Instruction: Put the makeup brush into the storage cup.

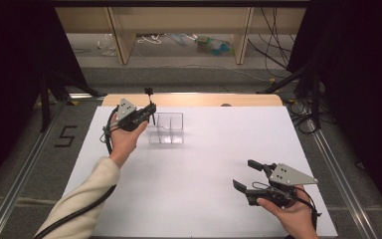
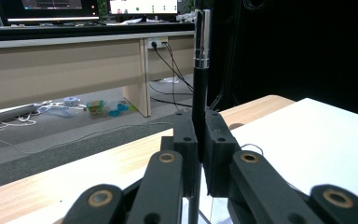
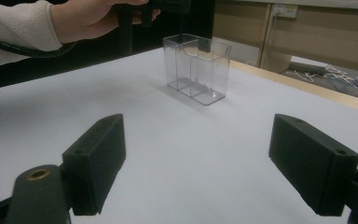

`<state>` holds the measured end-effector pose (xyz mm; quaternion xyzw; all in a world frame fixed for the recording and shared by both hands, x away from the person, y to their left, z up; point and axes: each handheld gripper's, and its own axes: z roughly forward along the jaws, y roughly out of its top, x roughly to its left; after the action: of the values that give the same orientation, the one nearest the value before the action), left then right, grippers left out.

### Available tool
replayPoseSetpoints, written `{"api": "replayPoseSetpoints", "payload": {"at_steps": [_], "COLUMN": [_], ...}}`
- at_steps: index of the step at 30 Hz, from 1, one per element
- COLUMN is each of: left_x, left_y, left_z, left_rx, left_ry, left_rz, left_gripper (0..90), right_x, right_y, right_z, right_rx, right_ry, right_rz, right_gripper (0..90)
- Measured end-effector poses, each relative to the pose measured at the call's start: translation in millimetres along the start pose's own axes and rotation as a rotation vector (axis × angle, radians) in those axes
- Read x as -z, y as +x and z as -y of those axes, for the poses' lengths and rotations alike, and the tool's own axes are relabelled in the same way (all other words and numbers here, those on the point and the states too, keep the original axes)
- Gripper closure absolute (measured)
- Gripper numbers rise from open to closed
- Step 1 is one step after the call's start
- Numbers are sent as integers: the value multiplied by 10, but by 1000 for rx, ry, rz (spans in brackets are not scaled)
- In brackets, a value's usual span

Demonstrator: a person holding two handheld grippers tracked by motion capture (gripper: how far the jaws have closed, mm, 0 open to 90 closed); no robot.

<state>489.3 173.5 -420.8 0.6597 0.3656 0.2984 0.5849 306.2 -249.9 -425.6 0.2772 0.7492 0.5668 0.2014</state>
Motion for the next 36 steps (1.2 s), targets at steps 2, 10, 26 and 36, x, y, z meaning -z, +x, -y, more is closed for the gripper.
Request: {"api": "replayPoseSetpoints", "payload": {"at_steps": [2,10,26,36], "left_x": [-3,-12,-27,-35], "left_y": [1,-3,2,8], "left_z": [4,22,58,79], "left_rx": [-3,-1,0,0], "left_ry": [1,6,17,21], "left_rz": [0,3,1,-1], "left_gripper": [850,850,849,849], "right_x": [4,-2,-3,-7], "right_y": [9,0,1,-2], "right_z": [0,1,3,5], "right_rx": [-15,1,3,6], "right_ry": [10,2,4,3], "right_rz": [-5,-2,-4,-1], "right_gripper": [199,199,198,198]}}
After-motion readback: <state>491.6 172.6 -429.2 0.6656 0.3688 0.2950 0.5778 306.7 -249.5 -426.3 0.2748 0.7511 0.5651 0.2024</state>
